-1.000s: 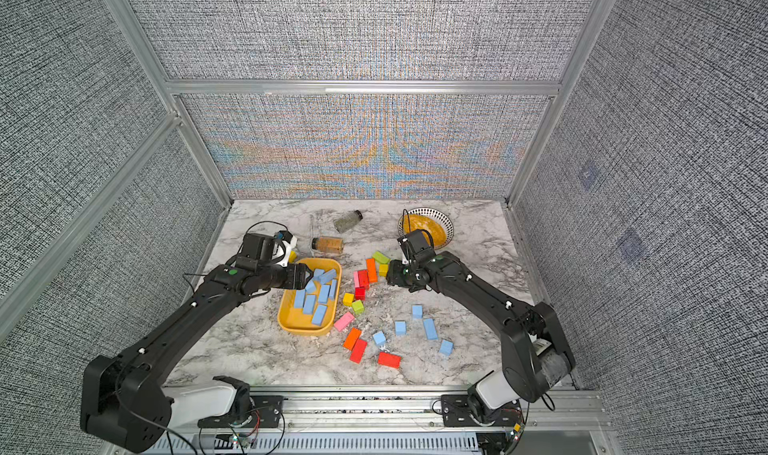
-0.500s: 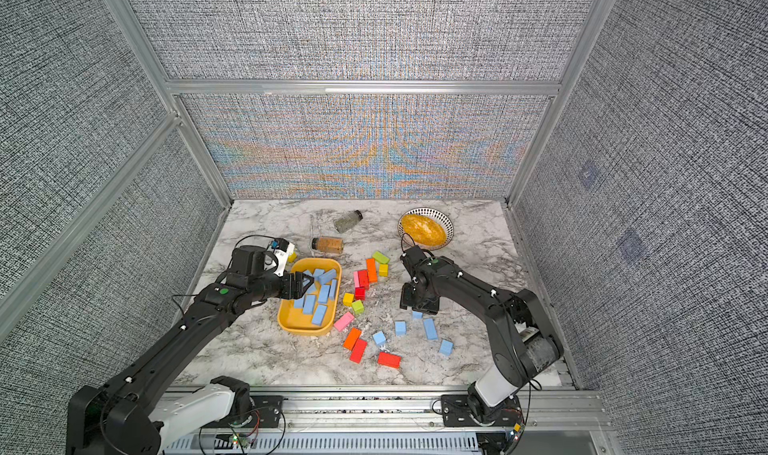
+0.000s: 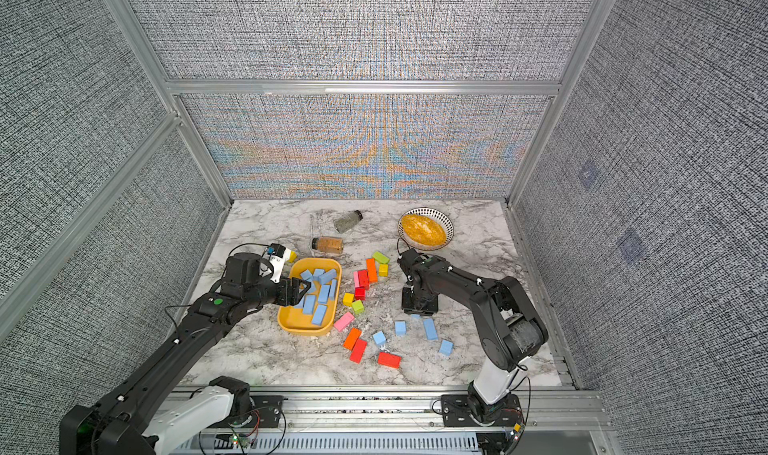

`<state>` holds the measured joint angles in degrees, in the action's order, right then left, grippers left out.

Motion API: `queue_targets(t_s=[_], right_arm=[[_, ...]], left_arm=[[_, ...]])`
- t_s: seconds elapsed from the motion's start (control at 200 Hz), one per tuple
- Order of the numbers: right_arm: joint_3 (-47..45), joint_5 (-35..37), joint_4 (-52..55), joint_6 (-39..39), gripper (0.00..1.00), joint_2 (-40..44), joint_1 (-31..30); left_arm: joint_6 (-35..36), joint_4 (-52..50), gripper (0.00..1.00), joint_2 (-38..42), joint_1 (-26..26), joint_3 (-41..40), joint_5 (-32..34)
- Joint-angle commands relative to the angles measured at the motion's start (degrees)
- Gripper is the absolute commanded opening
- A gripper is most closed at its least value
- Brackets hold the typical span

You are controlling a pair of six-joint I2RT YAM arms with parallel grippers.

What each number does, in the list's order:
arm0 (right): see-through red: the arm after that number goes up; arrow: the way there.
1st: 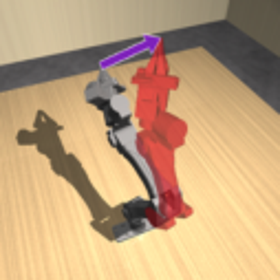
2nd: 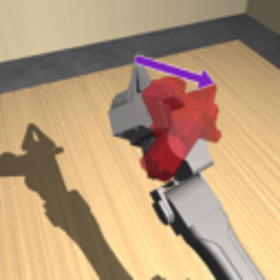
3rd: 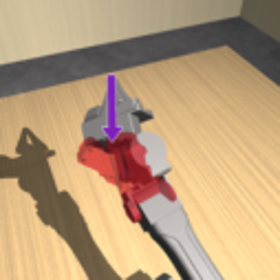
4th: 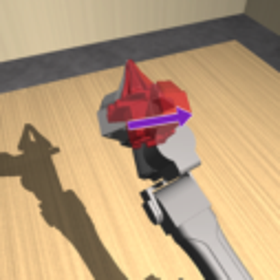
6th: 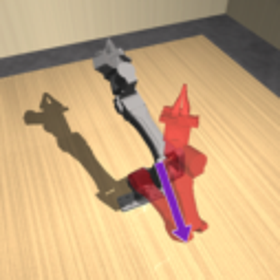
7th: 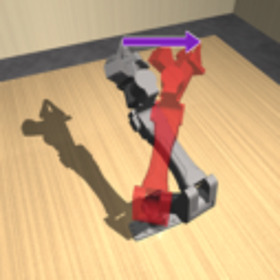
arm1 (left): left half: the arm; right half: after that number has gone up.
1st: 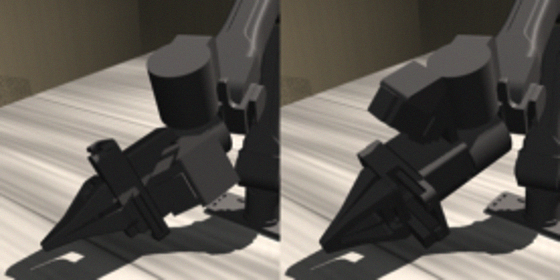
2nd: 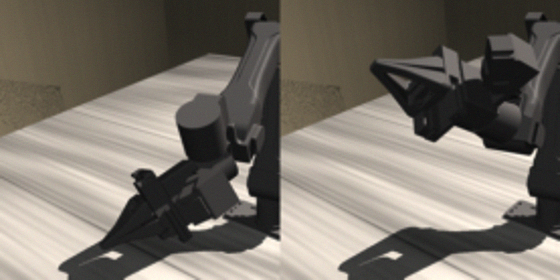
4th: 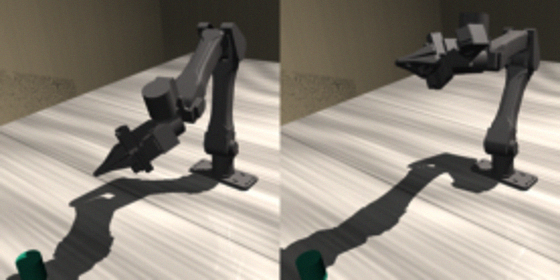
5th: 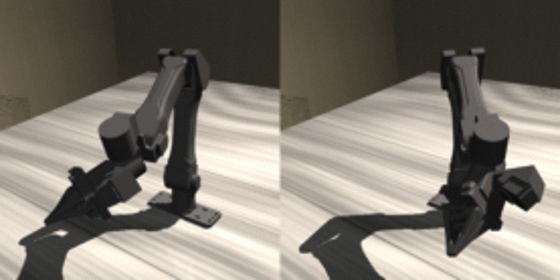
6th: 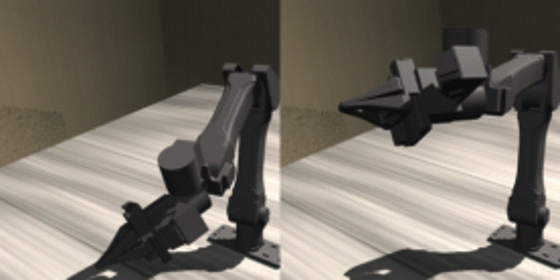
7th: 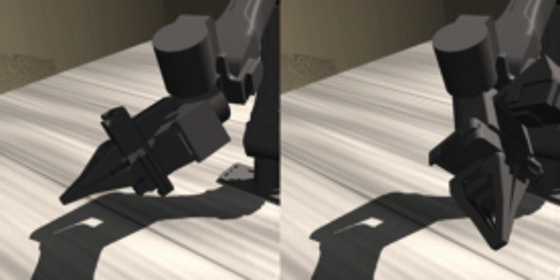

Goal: Pick out the blue building blocks
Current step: Pick up the building block from the center of the board, then place the building block in the storage box.

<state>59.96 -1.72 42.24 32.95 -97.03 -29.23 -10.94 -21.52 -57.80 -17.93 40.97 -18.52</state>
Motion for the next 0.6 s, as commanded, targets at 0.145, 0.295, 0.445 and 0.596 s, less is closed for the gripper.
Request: queue_targets(t_s=[0.145, 0.295, 0.445, 0.596], right_arm=[[0.4, -5.3, -6.1, -4.4, 0.23, 9.6, -0.5], [-0.7, -19.1, -17.9, -3.7, 0.23, 15.1, -1.9], [1.0, -29.4, -26.9, -1.8, 0.23, 14.7, -6.0], [2.7, -34.9, -34.2, 0.0, 0.23, 13.0, -10.4]], left_arm=[[8.6, 5.0, 0.74, 3.3, 0.0, -1.8, -7.9], [23.5, 6.7, 0.75, 4.8, -0.6, -2.1, -13.1], [40.8, 4.2, 0.75, 3.2, -1.6, -0.4, -15.7], [49.8, 3.0, 0.75, 1.7, -2.3, 1.0, -22.4]])
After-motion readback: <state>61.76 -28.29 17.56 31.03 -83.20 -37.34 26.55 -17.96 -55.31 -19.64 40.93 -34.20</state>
